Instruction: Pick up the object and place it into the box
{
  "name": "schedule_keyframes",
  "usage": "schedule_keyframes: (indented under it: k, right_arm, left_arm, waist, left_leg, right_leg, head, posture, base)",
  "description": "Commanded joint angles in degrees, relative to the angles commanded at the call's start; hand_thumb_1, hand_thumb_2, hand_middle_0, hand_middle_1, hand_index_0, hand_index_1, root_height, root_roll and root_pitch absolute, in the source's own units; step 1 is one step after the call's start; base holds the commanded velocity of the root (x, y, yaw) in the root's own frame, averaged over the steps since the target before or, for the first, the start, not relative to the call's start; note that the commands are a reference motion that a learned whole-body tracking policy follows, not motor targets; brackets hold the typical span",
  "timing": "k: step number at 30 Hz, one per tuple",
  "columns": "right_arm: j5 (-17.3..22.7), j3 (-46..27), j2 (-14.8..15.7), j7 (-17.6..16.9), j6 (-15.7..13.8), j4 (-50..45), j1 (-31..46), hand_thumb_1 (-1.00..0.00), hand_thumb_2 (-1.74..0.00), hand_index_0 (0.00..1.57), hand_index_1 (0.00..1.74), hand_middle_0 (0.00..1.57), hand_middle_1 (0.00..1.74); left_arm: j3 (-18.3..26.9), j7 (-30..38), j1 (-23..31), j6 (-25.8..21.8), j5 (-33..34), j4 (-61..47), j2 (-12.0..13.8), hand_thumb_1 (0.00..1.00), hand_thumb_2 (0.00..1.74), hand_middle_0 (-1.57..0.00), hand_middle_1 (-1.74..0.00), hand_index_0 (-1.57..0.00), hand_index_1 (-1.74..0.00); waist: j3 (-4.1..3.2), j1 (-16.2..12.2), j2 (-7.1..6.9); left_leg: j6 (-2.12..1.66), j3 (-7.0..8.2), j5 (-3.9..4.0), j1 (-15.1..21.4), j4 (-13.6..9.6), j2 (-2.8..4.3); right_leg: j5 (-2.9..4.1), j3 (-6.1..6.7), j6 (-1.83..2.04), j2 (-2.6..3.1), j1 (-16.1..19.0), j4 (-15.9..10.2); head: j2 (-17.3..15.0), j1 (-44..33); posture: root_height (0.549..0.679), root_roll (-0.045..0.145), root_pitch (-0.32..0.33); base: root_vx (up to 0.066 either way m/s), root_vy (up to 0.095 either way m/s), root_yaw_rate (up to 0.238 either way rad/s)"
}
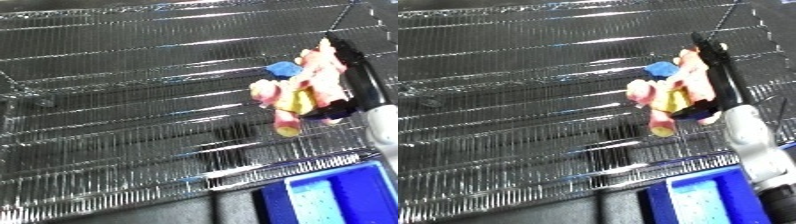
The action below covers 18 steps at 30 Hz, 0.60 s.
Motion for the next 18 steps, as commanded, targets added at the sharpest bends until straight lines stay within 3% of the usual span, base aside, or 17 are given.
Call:
schedule_keyframes:
  k: [8,18]
  right_arm:
    - [-3.29,9.26,-0.14,3.24,2.15,14.69,-12.81,0.0,0.0,0.0,0.0,0.0,0.0]
    - [-3.94,12.18,-1.11,3.83,2.29,23.0,-17.43,0.0,0.0,0.0,0.0,0.0,0.0]
  left_arm:
    - [-1.49,-0.31,0.93,-0.18,-0.7,-0.09,-0.41,1.0,1.74,-1.57,-1.74,-1.57,-1.74]
    - [-2.66,-0.47,1.46,-0.37,-1.49,0.27,-0.73,1.0,1.74,-1.57,-1.74,-1.57,-1.74]
  waist:
    - [0.0,0.12,2.37]
    - [0.0,0.57,4.23]
  left_leg:
    - [-0.27,-0.12,0.43,-3.26,0.62,-0.31]
    - [-0.34,-0.23,0.85,-7.59,1.2,-0.59]
  right_leg:
    - [-0.03,0.0,-0.31,-0.19,-3.47,0.87]
    - [0.11,0.22,-0.36,-0.55,-8.38,2.35]
  head:
    - [4.71,5.62]
    - [13.33,10.66]
  posture:
    - [0.628,0.066,-0.034]
    - [0.624,0.074,0.021]
  base:
    - [0.021,-0.002,0.015]
    - [0.012,-0.008,0.008]
